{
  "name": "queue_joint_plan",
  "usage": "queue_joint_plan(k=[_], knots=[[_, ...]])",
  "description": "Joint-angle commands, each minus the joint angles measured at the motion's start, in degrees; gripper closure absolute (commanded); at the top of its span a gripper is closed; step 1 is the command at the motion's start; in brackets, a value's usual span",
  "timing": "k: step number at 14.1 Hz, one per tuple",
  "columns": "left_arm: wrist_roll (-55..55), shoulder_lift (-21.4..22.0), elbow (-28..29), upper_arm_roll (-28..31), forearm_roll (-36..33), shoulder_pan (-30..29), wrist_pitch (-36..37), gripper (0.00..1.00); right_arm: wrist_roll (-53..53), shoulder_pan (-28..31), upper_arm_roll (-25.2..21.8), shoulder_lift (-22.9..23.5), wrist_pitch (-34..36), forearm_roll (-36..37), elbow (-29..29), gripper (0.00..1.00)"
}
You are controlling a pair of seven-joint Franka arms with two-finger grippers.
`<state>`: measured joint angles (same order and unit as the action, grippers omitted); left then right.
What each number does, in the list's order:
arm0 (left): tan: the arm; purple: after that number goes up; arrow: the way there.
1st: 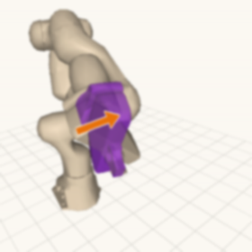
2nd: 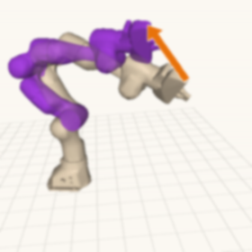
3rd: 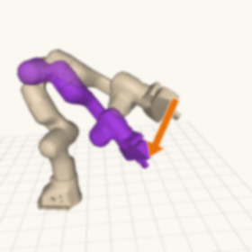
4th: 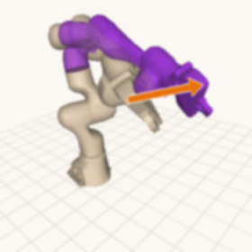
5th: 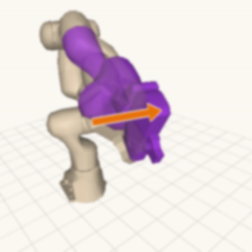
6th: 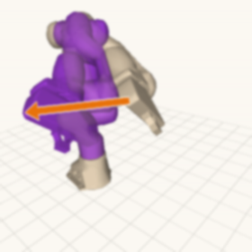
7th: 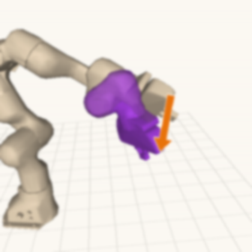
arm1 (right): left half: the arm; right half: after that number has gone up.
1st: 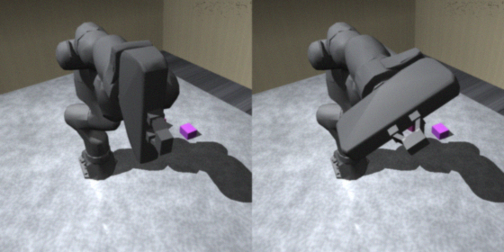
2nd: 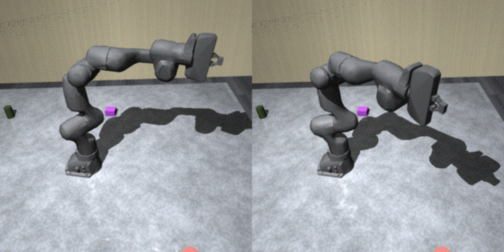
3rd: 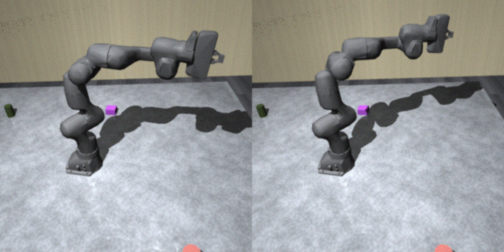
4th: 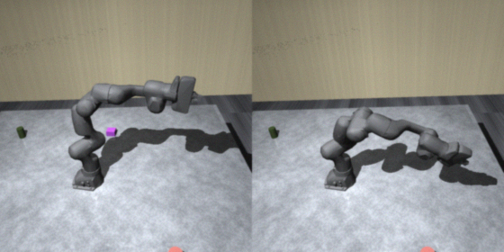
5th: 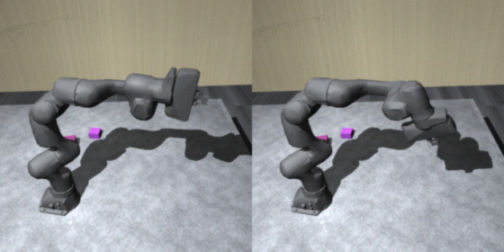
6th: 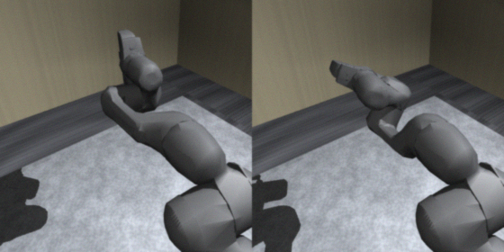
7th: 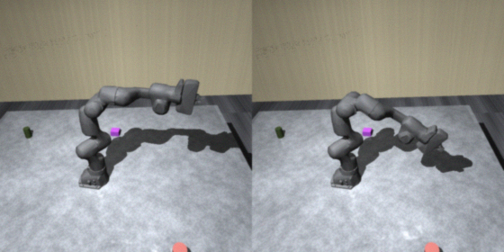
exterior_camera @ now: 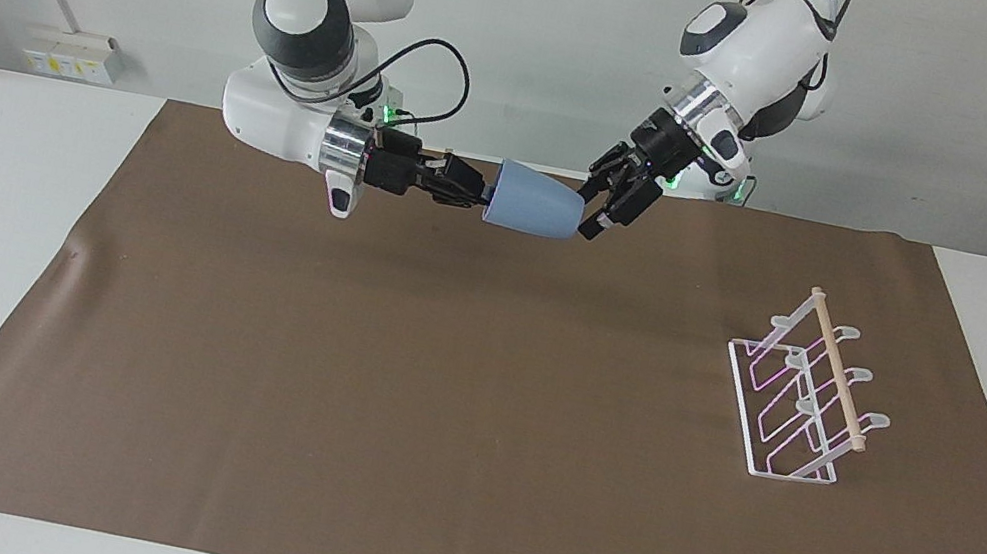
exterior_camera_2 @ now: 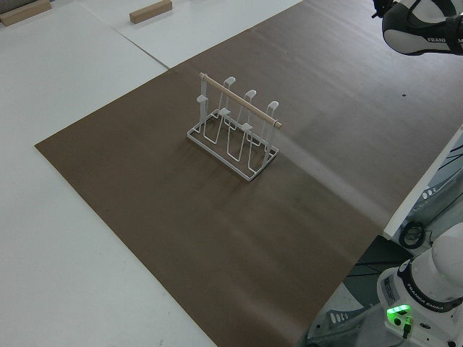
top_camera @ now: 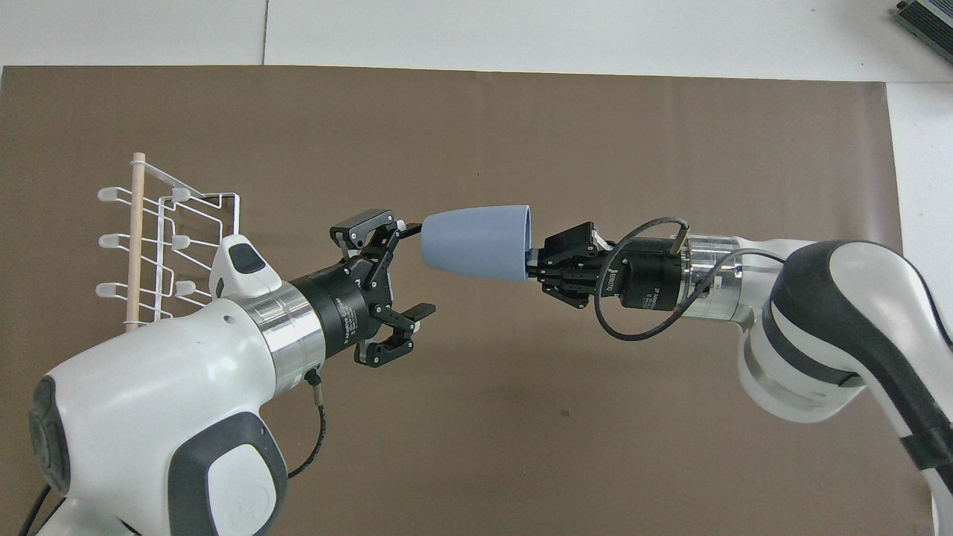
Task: Hang cup on cup holder
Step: 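Carry the cup toward center while the left gripper reaches toward it, then close the left gripper on the cup bottom held by the right gripper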
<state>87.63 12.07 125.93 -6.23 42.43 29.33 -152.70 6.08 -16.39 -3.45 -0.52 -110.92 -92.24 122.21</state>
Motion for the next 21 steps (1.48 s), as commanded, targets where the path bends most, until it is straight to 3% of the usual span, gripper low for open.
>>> queue_joint_plan(k=[1, 6, 12, 21], knots=[[1.05, 0.32, 0.11, 0.25, 0.90, 2.65, -2.07, 0.00, 0.69, 0.04, 0.11, -1.59, -0.97, -1.63, 1.54, 1.00], [5.00, -2.13, -3.66, 0.25, 0.90, 4.95, -4.63, 0.00, 0.87, 0.04, 0.11, -1.59, -1.05, -1.63, 1.54, 1.00], [6.86, -2.58, -6.83, 0.34, 0.90, 1.35, -4.63, 0.00, 1.04, -0.05, 0.11, -1.59, -1.14, -1.63, 1.54, 1.00], [6.07, -2.93, -4.82, -0.01, 0.55, 1.96, -4.72, 0.00, 1.13, -0.05, 0.11, -1.59, -1.14, -1.54, 1.54, 1.00]])
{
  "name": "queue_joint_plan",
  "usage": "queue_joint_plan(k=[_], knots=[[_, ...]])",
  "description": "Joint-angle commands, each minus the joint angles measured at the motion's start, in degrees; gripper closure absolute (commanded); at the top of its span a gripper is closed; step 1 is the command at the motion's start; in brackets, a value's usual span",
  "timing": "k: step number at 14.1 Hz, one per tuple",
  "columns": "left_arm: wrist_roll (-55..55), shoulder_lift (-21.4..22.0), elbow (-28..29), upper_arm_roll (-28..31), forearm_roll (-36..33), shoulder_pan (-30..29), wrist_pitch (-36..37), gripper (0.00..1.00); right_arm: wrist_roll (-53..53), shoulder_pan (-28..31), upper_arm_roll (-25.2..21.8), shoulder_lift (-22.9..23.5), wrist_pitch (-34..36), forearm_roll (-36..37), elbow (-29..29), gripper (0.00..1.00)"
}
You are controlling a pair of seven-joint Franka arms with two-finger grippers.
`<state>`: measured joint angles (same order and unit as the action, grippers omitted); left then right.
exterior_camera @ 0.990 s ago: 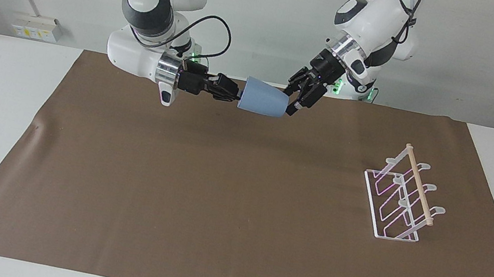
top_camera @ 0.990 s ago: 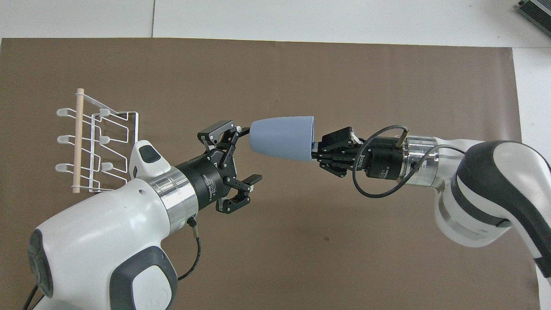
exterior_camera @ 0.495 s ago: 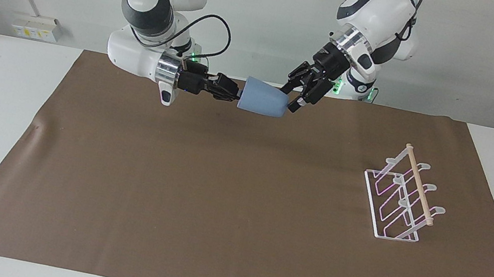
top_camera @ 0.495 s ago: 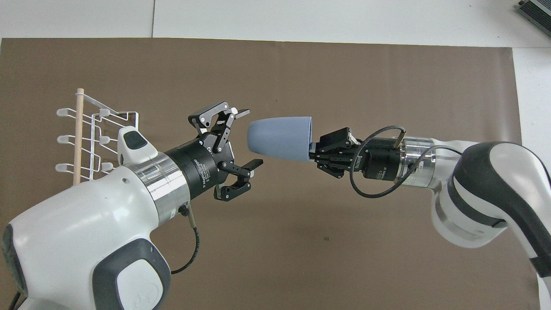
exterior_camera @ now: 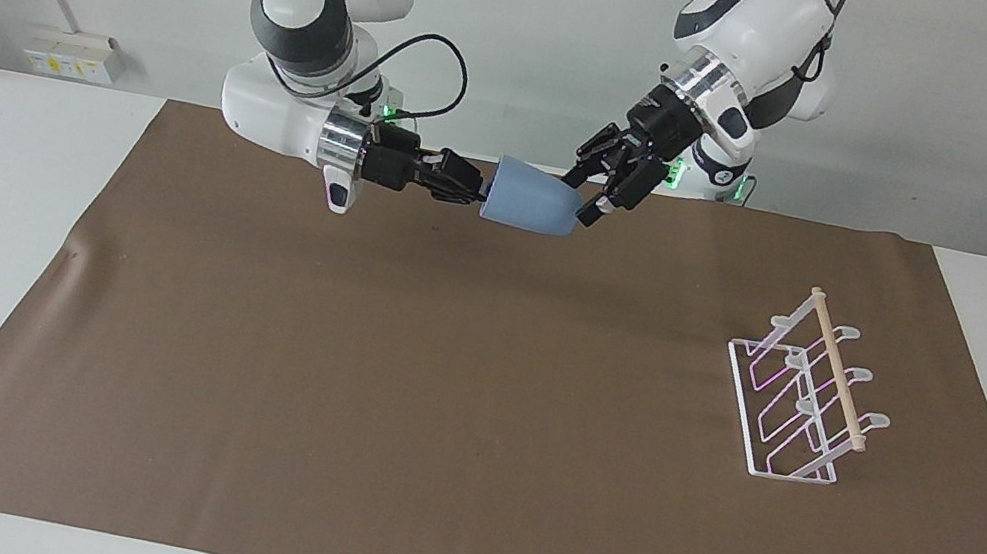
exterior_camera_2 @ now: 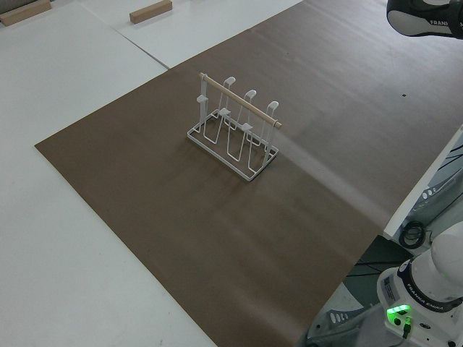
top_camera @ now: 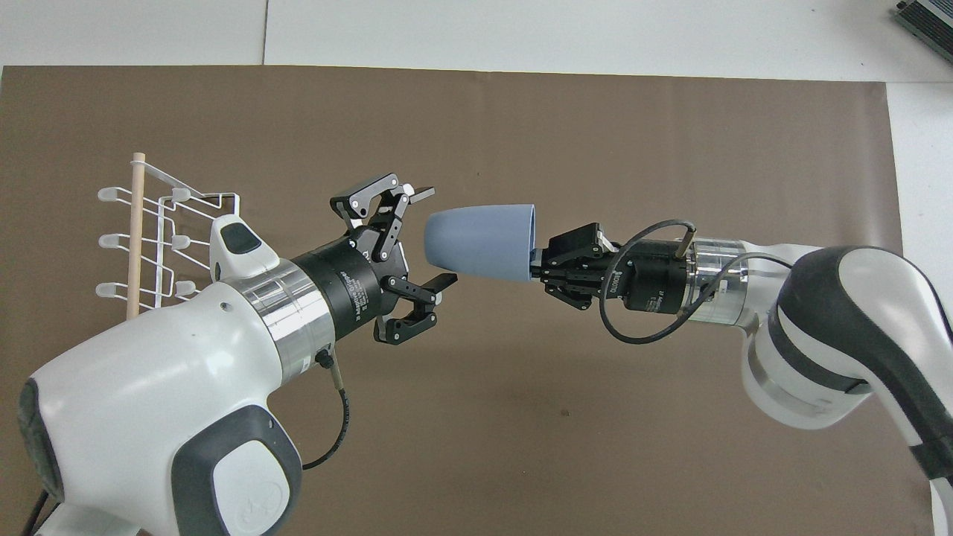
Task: Hang cup on cup holder
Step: 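Close the left gripper on the cup bottom held by the right gripper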
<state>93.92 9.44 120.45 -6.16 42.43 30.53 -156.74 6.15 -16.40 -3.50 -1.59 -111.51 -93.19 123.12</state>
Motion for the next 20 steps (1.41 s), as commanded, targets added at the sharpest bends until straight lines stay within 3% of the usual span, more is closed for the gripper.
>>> queue_joint_plan(k=[1, 7, 11, 14, 15, 17, 19, 20], knots=[[-0.32, -0.30, 0.75, -0.08, 0.55, 0.94, -0.67, 0.00, 1.06, -0.04, 0.16, -0.51, -0.55, -0.59, 0.72, 1.00], [-0.67, -0.38, 1.45, -0.08, 0.38, 1.03, -0.67, 0.00, 1.06, -0.04, 0.16, -0.60, -0.55, -0.59, 0.72, 1.00], [-0.67, -0.30, 1.54, -0.17, 0.37, 1.03, 0.03, 0.51, 1.06, -0.04, 0.16, -0.60, -0.64, -0.59, 0.72, 1.00], [-0.76, -0.30, 1.54, -0.08, 0.37, 1.38, 1.35, 0.95, 1.06, -0.04, 0.16, -0.60, -0.64, -0.59, 0.72, 1.00], [-0.76, -0.30, 1.54, -0.08, 0.37, 1.29, 1.35, 1.00, 1.06, -0.04, 0.16, -0.60, -0.64, -0.59, 0.72, 1.00], [-0.85, -0.29, 1.54, -0.08, 0.37, 0.77, 1.35, 1.00, 0.89, -0.12, 0.25, -0.43, -1.95, -0.50, 0.55, 0.98], [-3.02, -0.30, 1.45, 0.01, 0.20, 0.24, 1.52, 1.00, 0.01, -1.09, 0.25, -0.08, -2.22, 0.20, 0.02, 0.49], [-6.79, -0.30, 1.54, 0.10, 0.11, -0.37, 2.48, 1.00, -0.26, -1.01, 0.16, 0.01, -2.22, 0.38, -0.16, 0.35]])
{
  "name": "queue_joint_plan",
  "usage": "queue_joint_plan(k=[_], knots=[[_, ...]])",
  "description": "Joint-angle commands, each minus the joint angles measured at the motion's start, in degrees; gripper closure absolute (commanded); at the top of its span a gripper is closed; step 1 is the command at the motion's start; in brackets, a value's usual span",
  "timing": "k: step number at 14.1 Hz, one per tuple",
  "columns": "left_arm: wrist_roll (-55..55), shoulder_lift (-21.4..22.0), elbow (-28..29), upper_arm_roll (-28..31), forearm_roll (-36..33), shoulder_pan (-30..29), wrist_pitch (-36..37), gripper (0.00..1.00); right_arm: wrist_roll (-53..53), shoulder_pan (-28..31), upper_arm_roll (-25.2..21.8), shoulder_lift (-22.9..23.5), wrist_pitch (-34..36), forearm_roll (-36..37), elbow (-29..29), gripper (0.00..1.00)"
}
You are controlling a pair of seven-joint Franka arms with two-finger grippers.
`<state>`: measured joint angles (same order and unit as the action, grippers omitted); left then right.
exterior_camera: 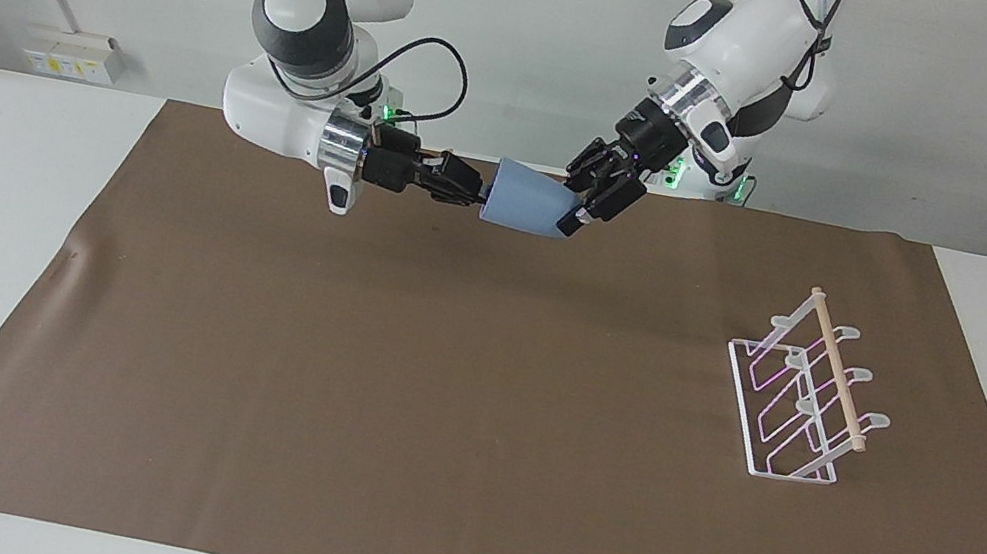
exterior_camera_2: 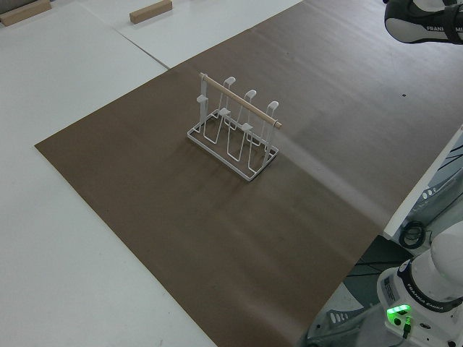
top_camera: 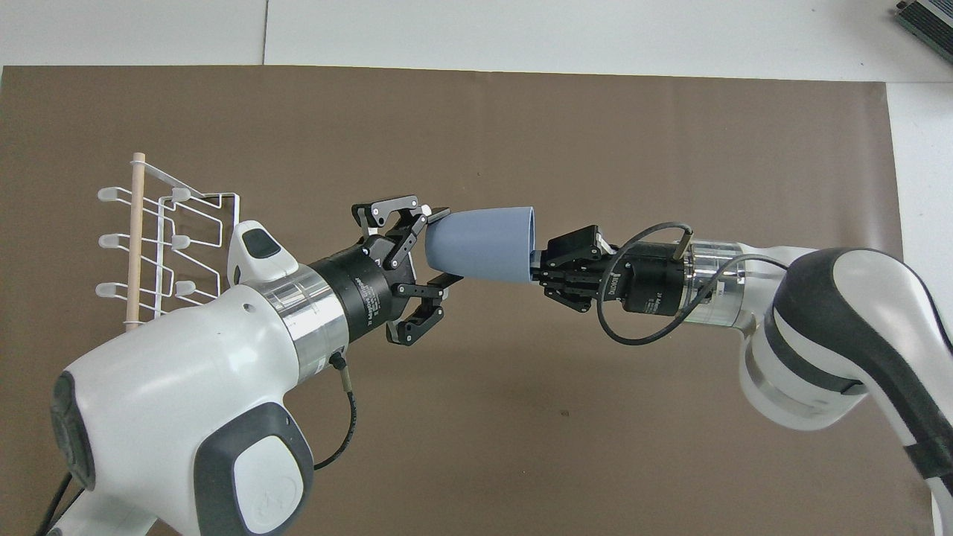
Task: Hang cup on cup holder
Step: 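Close the left gripper on the cup bottom held by the right gripper, then open the right gripper and withdraw while the left gripper pulls the cup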
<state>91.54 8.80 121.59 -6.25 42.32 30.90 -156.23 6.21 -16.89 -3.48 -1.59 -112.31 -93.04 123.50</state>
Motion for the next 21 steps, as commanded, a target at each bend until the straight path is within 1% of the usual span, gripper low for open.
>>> queue_joint_plan(k=[1, 2, 4, 6, 9, 12, 15, 17, 18, 20, 21], knots=[[-8.70, 0.34, 0.15, 0.28, 0.14, -1.71, 4.25, 1.00, -0.41, -0.25, 0.14, 0.18, -1.42, 0.93, -0.97, 0.18], [-12.22, 0.34, -0.38, 0.28, -0.74, -3.46, 6.62, 1.00, -0.58, -0.07, 0.14, 0.44, -1.42, 2.85, -1.67, 0.11], [-15.68, 0.25, -1.43, 0.19, -7.48, -5.93, 10.06, 1.00, -1.20, 0.37, -0.03, 0.88, -1.51, 8.11, -3.17, 0.00], [-17.69, -0.19, -2.14, 0.28, -16.17, -8.30, 12.00, 1.00, -1.38, 1.68, -0.12, 0.88, -3.17, 14.61, -4.75, 0.00], [-21.56, -0.45, -3.37, 0.36, -27.42, -12.43, 13.93, 1.00, -2.16, 2.39, -0.21, 1.23, -5.45, 25.59, -6.25, 0.00], [-22.28, -1.68, -7.05, 0.36, -43.32, -16.48, 19.37, 1.00, -5.23, 3.09, -0.30, 1.15, -7.39, 40.34, -7.22, 0.00], [-22.37, -1.77, -8.03, 0.36, -55.55, -19.38, 20.88, 1.00, -11.64, 3.79, -0.30, 1.32, -8.72, 57.65, -9.49, 0.00], [-22.80, -1.77, -8.03, 0.45, -62.41, -20.79, 20.88, 1.00, -13.94, 5.02, -0.29, 1.24, -8.37, 68.38, -10.73, 0.00], [-23.68, -1.68, -7.94, 0.45, -64.79, -21.66, 20.88, 1.00, -14.12, 5.11, -0.38, 1.24, -8.19, 73.22, -10.82, 0.00], [-25.44, -1.77, -8.03, 0.45, -68.92, -24.03, 19.83, 1.00, -14.39, 6.42, -0.47, 1.06, -7.84, 81.40, -11.00, 0.00], [-25.44, -1.77, -7.86, 0.45, -72.34, -24.92, 18.09, 1.00, -14.21, 7.48, -0.47, 0.62, -7.05, 84.66, -11.35, 0.00]])
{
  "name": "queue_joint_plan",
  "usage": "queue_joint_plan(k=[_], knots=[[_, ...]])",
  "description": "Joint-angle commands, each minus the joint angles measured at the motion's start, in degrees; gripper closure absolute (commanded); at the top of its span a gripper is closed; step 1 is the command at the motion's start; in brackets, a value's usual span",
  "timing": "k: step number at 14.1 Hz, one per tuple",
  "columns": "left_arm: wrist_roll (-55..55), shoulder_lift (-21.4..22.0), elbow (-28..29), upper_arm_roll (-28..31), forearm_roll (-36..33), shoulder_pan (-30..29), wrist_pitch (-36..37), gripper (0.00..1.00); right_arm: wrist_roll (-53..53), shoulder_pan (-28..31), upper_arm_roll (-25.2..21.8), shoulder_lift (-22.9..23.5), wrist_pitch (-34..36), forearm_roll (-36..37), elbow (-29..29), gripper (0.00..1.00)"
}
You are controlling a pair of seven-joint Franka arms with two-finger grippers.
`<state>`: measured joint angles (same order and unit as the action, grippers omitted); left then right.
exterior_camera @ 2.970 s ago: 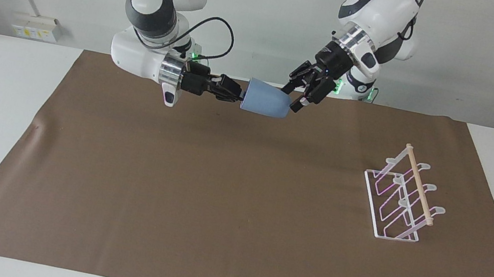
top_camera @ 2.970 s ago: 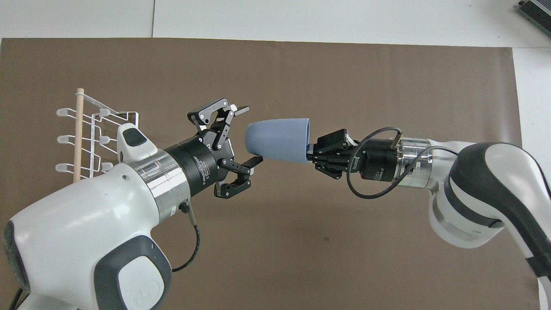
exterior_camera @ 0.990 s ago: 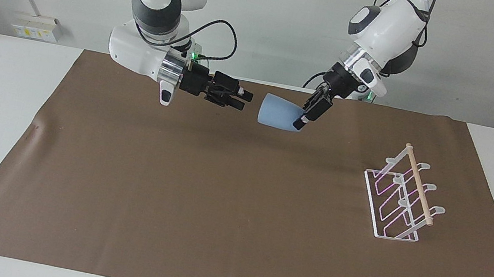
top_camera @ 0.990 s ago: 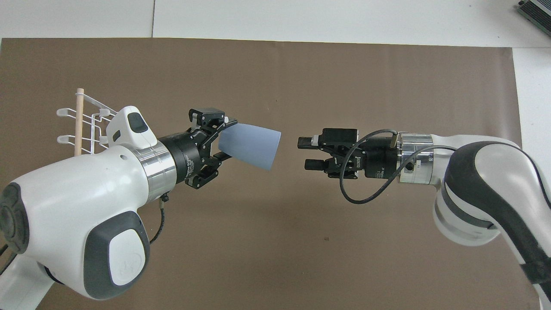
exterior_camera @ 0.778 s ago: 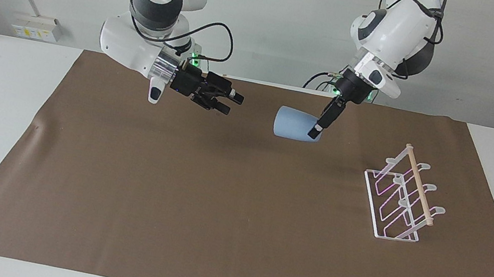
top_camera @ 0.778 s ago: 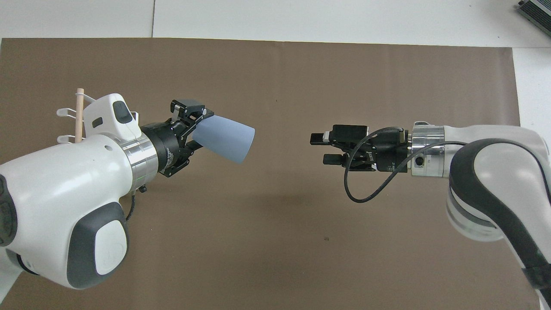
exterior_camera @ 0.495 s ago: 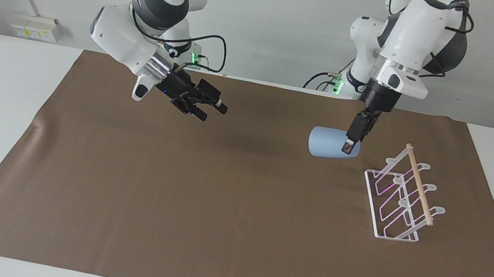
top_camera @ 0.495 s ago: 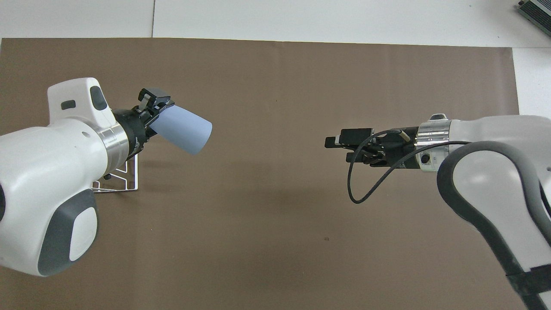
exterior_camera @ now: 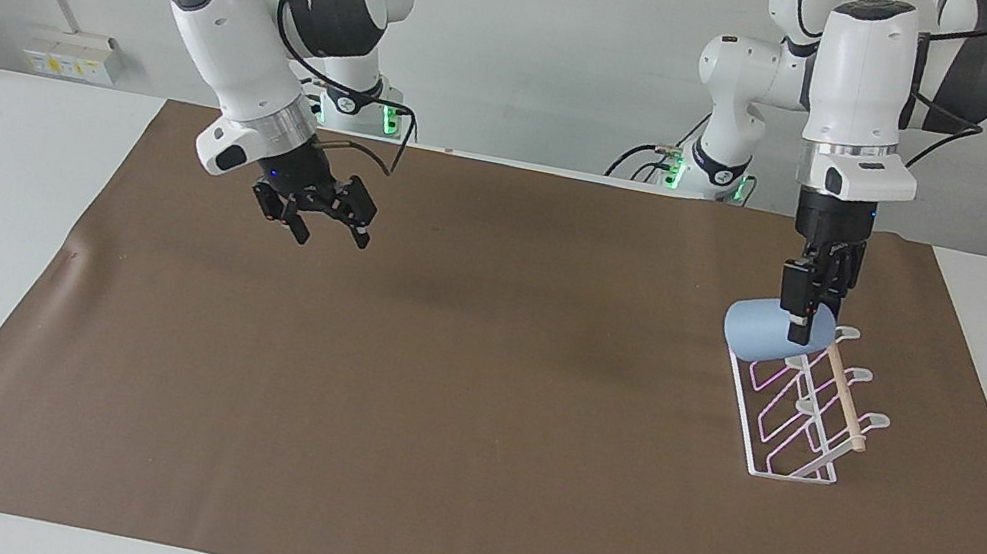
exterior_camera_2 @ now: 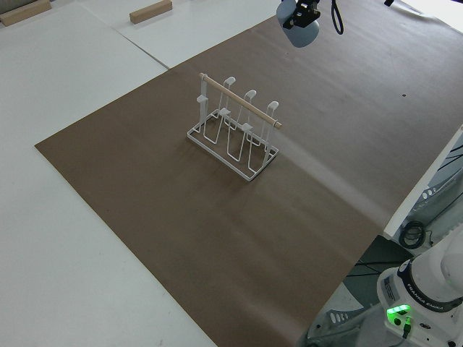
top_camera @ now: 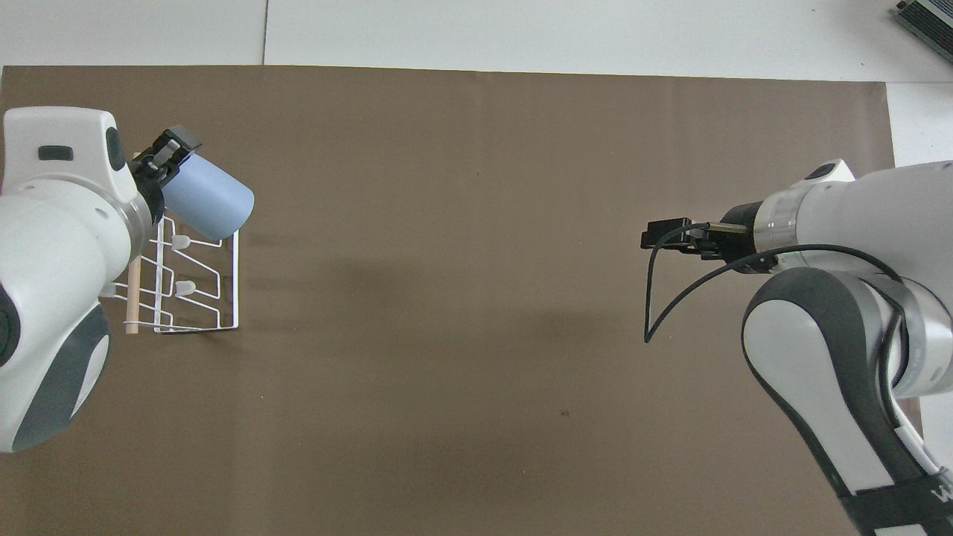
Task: Hang cup on cup holder
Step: 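Open the right gripper and withdraw while the left gripper pulls the cup, then move the cup with the left gripper above the wire rack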
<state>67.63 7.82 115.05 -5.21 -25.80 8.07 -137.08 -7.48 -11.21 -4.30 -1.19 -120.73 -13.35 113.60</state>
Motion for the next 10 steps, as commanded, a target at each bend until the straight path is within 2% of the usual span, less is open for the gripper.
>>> queue_joint_plan(k=[1, 3, 6, 10], knots=[[-1.63, -0.87, -0.97, -0.59, -6.26, -3.66, -4.04, 1.00, -0.43, 3.02, 0.35, 0.14, 3.64, 5.70, -2.23, 0.00], [-1.71, -1.57, -0.79, -0.59, -7.86, -5.34, -8.10, 1.00, -0.26, 4.78, 0.17, -0.56, 7.77, 6.75, -2.77, 0.00], [-2.68, -1.49, 1.13, -0.68, -8.48, -6.58, -12.33, 1.00, 0.10, 8.04, 0.17, -2.14, 10.51, 12.11, -3.64, 0.00], [-2.77, -1.22, 3.24, -0.86, -8.48, -6.14, -12.33, 1.00, 0.18, 11.91, 0.26, -0.74, 18.40, 12.65, -14.34, 0.00]])
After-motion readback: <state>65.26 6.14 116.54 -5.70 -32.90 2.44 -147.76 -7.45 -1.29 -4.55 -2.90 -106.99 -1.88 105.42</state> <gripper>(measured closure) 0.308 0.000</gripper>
